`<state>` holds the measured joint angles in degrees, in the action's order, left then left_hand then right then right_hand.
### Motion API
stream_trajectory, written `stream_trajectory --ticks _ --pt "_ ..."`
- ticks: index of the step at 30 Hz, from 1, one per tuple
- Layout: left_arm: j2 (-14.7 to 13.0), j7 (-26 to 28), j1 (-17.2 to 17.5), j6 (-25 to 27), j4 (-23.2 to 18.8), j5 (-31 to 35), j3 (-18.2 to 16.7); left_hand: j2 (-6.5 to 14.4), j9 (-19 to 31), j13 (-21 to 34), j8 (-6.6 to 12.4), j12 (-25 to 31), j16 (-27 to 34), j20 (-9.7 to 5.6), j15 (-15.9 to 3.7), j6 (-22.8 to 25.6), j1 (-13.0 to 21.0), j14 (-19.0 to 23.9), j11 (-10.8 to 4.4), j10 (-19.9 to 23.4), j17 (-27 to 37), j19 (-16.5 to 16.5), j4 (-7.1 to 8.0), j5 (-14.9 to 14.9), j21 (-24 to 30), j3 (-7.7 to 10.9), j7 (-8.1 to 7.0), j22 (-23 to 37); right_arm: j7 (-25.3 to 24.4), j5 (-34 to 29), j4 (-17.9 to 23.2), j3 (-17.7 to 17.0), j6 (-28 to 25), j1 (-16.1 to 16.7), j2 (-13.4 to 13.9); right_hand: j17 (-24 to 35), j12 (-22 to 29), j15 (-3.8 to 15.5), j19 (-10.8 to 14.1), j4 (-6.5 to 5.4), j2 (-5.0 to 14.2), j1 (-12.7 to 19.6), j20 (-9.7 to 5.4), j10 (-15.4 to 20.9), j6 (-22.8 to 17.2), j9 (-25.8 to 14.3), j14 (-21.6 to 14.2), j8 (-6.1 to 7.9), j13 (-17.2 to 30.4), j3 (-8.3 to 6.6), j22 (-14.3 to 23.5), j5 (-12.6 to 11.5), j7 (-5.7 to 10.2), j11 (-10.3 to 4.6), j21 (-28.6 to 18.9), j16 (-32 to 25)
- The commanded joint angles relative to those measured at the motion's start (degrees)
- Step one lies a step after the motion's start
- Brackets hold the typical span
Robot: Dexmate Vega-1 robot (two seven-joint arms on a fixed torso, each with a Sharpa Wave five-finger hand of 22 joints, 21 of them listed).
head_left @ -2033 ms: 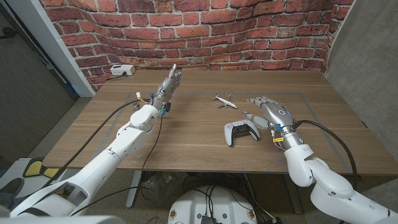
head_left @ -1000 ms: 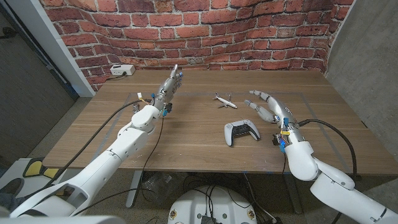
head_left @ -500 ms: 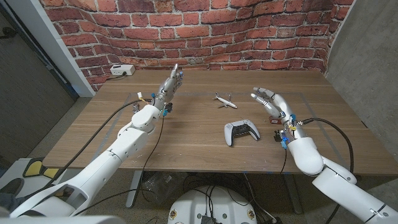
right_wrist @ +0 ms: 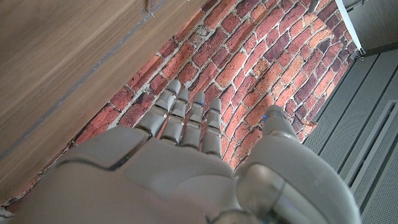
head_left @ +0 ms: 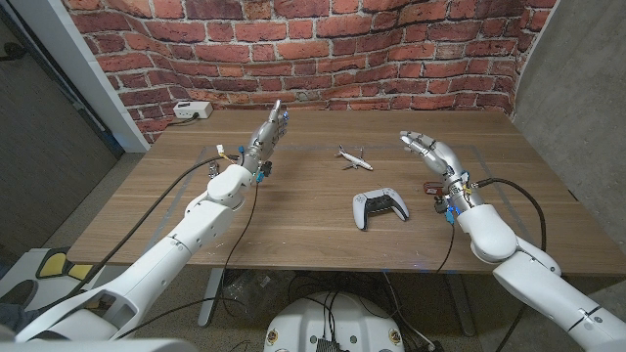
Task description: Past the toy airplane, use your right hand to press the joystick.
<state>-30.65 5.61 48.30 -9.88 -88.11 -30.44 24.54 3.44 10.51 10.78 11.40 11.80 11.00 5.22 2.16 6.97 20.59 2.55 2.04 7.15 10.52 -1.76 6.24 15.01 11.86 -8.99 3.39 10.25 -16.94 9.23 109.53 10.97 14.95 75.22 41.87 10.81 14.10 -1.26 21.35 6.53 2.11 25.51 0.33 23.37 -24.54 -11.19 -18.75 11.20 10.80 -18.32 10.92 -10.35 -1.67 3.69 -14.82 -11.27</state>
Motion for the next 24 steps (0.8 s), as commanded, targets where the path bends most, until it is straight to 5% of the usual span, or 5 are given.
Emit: stream_trajectory --ticks 1,11,18,24 --pt "0.24 1.41 0.76 -0.24 -0.51 0.50 -0.22 0.17 0.28 0.16 -0.06 -0.04 -0.06 -0.02 0.06 -0.13 -0.01 0.50 0.03 0.43 0.12 0.35 -0.03 -0.02 0.06 -0.50 -0.26 0.26 7.50 9.44 -5.41 0.67 3.06 -4.08 -0.10 0.17 0.14 -0.45 -0.04 -0.52 0.14 -1.07 0.10 0.19 0.80 -0.10 0.04 -0.28 0.20 0.10 0.19 0.21 -0.35 0.68 0.24 0.10" --pt "-0.08 0.04 1.10 -0.01 -0.38 -0.26 0.00 0.18 0.28 0.16 -0.09 -0.07 -0.09 0.03 0.07 -0.23 0.04 0.46 -0.04 0.39 0.12 0.29 -0.03 -0.04 0.03 -0.64 -0.25 0.26 12.19 16.66 -10.14 1.73 4.77 -8.00 -1.54 0.22 -0.51 -1.03 -0.78 -1.25 -0.04 -2.84 0.10 -0.96 3.12 -0.07 1.10 -0.82 0.21 0.86 0.16 0.37 -0.90 1.22 0.76 0.46" --pt "-1.30 -2.09 1.41 -0.63 -0.39 -1.32 -0.66 0.19 0.28 0.16 -0.24 -0.07 -0.11 0.03 0.10 -0.62 0.07 0.43 -0.03 0.39 0.12 0.29 -0.03 -0.05 0.02 -0.73 -0.36 0.26 10.20 15.56 -10.28 2.58 2.23 -9.56 -1.17 0.27 -1.33 -1.71 -2.25 -2.04 -0.42 -4.91 0.08 -2.72 5.34 -0.03 3.36 -0.99 0.23 1.86 0.13 0.45 -1.35 1.56 1.57 0.99" --pt "-2.19 -4.99 1.88 -2.09 0.33 -3.22 -1.61 0.22 0.28 0.16 -0.13 -0.05 -0.11 0.04 -0.04 -0.41 0.11 0.42 -0.07 0.47 0.12 0.31 -0.03 -0.06 0.02 -0.83 0.32 0.26 12.69 17.86 -12.22 3.75 1.81 -12.03 -1.54 0.30 -1.81 -2.15 -3.01 -2.75 -0.96 -6.88 0.21 -3.98 7.18 0.05 4.83 -1.09 0.26 2.88 0.12 0.42 -3.00 2.59 2.01 1.02"
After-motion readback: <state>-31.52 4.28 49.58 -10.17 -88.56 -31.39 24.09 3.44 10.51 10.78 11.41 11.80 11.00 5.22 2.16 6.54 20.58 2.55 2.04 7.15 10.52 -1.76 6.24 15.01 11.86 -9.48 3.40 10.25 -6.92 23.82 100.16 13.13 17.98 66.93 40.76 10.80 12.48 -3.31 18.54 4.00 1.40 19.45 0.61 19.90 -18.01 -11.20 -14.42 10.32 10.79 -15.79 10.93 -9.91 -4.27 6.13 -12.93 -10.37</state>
